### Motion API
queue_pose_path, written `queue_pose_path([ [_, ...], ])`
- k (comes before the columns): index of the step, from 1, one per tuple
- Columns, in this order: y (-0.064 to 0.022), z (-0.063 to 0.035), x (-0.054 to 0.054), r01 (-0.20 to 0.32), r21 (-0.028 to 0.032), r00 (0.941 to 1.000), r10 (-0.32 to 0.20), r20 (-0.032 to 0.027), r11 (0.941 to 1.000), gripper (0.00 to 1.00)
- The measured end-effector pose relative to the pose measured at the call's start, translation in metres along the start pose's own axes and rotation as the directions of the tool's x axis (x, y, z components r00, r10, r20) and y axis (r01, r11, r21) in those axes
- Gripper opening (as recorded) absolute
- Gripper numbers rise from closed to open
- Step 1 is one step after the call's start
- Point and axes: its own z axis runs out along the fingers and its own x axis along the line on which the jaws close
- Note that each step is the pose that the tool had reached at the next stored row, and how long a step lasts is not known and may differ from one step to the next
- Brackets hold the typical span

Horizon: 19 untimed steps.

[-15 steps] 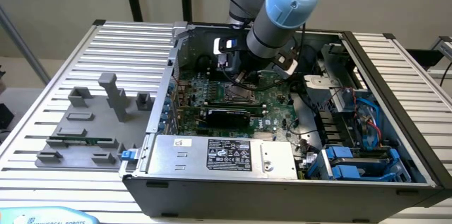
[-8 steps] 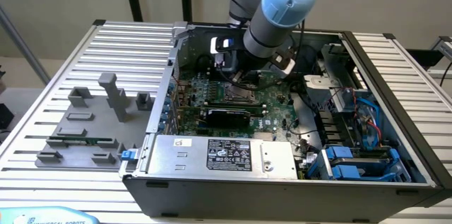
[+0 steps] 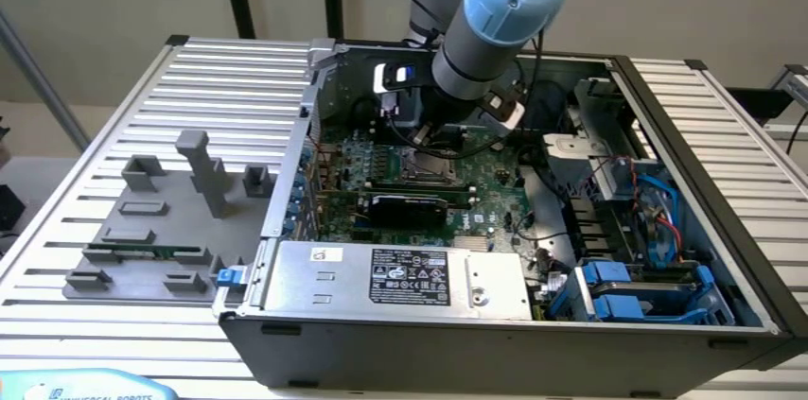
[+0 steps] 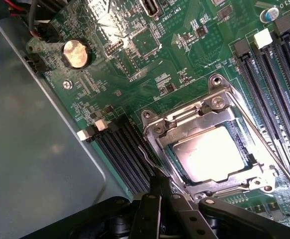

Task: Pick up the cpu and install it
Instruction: 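Install the first cpu locking lever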

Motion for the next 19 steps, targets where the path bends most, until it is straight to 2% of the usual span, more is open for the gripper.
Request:
queue_pose_path([
  [3,0.0011,-0.0019,-0.0025,0.000,0.0001,1.0000,0.000,-0.0005,1.0000,0.11],
  [5,0.0016,-0.0036,-0.0046,-0.001,-0.0005,1.0000,0.001,0.0011,1.0000,0.11],
  [10,0.0016,-0.0035,-0.0045,0.000,-0.0001,1.0000,0.000,0.0002,1.0000,0.11],
  [16,-0.0063,-0.0020,-0.0095,0.000,-0.0001,1.0000,0.000,0.0002,1.0000,0.11],
  [19,-0.0070,-0.0018,-0.0099,0.000,-0.0004,1.0000,0.000,0.0002,1.0000,0.11],
])
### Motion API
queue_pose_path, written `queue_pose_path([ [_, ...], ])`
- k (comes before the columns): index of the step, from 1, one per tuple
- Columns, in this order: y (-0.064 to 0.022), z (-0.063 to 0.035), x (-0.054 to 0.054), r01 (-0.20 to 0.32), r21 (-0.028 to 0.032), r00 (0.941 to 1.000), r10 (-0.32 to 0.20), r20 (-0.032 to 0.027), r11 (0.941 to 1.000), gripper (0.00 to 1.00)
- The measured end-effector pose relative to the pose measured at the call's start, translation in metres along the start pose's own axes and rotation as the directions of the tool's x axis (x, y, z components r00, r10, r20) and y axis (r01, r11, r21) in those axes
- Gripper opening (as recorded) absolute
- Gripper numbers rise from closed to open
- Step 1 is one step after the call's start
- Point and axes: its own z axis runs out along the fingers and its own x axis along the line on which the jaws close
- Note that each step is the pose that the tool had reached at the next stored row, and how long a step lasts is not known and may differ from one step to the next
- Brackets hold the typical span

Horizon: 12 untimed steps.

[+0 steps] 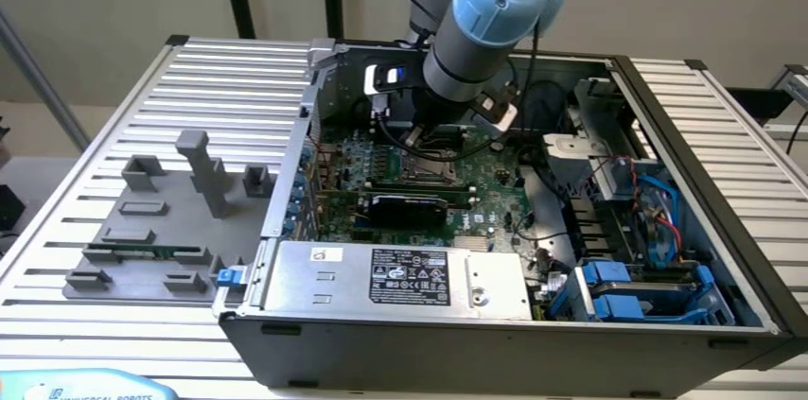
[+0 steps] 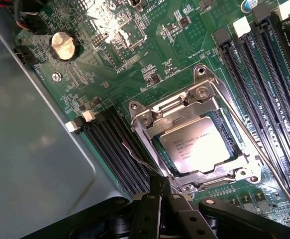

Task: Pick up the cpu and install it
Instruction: 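Install the first cpu locking lever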

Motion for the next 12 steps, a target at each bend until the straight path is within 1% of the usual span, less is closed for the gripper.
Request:
queue_pose_path([
  [5,-0.0009,0.0004,0.0005,0.000,-0.0001,1.0000,0.000,-0.0002,1.0000,0.11],
  [12,-0.0071,0.0030,0.0032,-0.001,-0.0005,1.0000,0.001,-0.0006,1.0000,0.11],
])
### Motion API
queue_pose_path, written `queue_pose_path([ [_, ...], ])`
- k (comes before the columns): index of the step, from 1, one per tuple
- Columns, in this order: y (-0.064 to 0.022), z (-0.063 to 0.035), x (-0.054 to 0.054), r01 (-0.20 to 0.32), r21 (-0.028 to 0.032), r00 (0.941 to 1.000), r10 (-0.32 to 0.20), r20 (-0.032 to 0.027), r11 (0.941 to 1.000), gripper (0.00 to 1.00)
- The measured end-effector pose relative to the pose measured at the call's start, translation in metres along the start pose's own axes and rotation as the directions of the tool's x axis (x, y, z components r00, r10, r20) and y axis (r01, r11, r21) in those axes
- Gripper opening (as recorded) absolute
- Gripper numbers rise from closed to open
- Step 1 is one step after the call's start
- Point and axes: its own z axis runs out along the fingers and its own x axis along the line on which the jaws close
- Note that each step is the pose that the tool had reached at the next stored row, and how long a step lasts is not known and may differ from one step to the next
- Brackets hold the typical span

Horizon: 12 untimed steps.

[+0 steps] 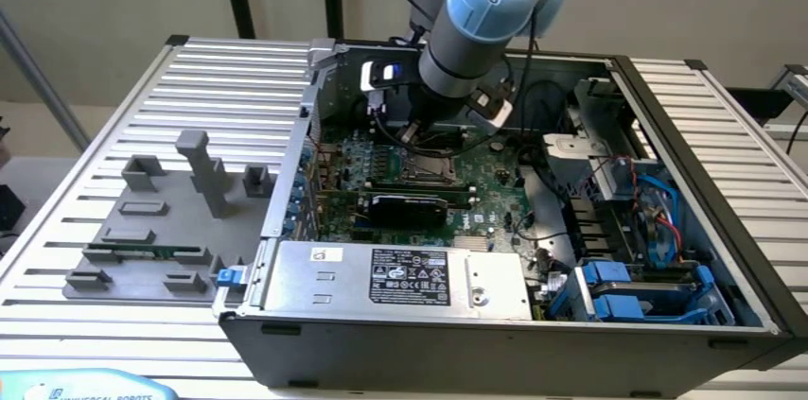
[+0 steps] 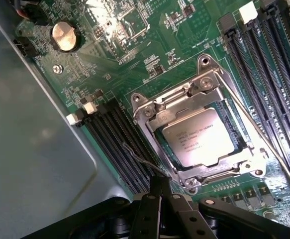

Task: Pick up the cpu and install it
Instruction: 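Install the first cpu locking lever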

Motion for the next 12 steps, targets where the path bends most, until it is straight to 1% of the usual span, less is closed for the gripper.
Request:
queue_pose_path([
  [3,-0.0005,-0.0010,0.0004,0.000,0.0000,1.0000,0.000,0.0003,1.0000,0.11],
  [7,-0.0021,-0.0051,0.0008,0.000,0.0016,1.0000,0.000,-0.0024,1.0000,0.11],
  [12,-0.0073,-0.0060,-0.0031,0.001,0.0021,1.0000,-0.001,-0.0039,1.0000,0.11],
])
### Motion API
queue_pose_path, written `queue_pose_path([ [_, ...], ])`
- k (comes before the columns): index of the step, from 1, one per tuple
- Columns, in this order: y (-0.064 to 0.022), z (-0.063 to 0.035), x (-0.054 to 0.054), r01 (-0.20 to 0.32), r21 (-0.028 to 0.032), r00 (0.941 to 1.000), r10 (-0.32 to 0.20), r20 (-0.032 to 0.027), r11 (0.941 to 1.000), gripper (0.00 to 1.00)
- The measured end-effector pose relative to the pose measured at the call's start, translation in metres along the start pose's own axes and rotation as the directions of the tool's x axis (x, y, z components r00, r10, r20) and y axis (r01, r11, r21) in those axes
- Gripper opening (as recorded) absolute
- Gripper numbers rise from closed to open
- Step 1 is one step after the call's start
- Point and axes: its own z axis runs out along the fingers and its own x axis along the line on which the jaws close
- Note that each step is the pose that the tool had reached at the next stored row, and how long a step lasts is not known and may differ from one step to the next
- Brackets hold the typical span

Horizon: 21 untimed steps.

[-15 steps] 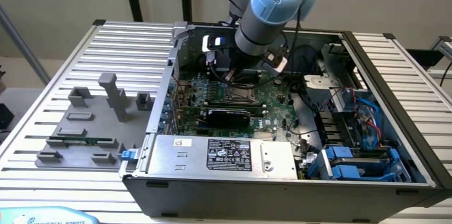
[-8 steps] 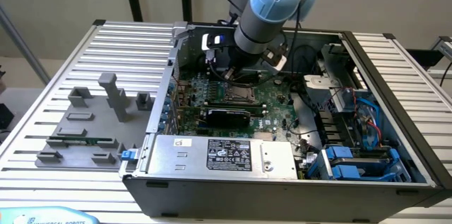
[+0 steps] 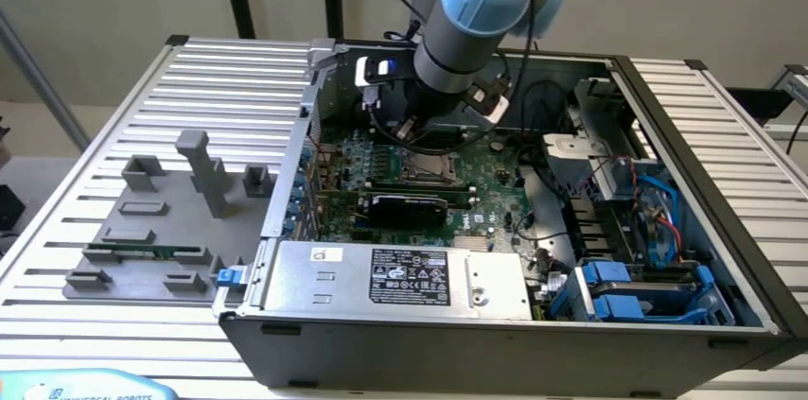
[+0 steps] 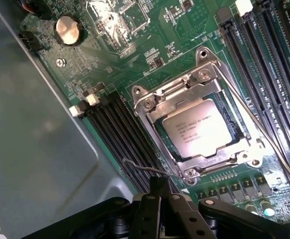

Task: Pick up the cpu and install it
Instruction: 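Install the first cpu locking lever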

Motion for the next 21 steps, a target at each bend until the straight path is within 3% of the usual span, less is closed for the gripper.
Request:
queue_pose_path([
  [9,-0.0012,-0.0002,-0.0021,0.000,-0.0008,1.0000,0.000,-0.0002,1.0000,0.11],
  [12,-0.0012,-0.0001,-0.0023,0.001,-0.0054,1.0000,-0.001,-0.0002,1.0000,0.11],
  [13,-0.0012,0.0000,-0.0023,0.002,-0.0089,1.0000,-0.002,-0.0005,1.0000,0.11],
  [19,-0.0012,0.0004,-0.0025,0.014,-0.0476,0.9999,-0.014,-0.0050,0.9988,0.11],
  [21,-0.0013,0.0004,-0.0026,0.017,-0.0556,0.9998,-0.017,-0.0067,0.9983,0.11],
])
